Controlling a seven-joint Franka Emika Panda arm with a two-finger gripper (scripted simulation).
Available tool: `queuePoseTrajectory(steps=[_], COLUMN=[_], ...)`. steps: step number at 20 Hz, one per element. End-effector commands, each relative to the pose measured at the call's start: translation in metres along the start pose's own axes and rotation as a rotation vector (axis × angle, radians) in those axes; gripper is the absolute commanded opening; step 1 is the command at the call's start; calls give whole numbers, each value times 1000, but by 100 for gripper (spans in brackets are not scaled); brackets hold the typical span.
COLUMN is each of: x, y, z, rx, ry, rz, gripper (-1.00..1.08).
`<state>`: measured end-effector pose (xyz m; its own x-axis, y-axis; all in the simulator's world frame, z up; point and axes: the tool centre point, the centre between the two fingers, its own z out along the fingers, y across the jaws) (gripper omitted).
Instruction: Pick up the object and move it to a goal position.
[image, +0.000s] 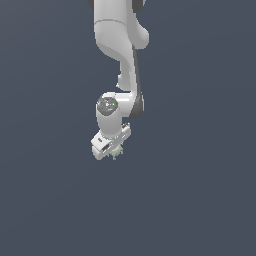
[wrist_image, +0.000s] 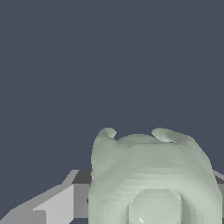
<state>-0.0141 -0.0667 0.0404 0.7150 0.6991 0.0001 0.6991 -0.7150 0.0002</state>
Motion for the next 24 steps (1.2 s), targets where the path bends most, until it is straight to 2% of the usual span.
queuePoseTrajectory(steps=[1,14,24], x=[0,2,16], y=[0,-2,-20], z=[1,-7,-61], rx=[0,-1,-1], ry=[0,0,0], rz=[0,0,0], gripper=[-100,-100,-100])
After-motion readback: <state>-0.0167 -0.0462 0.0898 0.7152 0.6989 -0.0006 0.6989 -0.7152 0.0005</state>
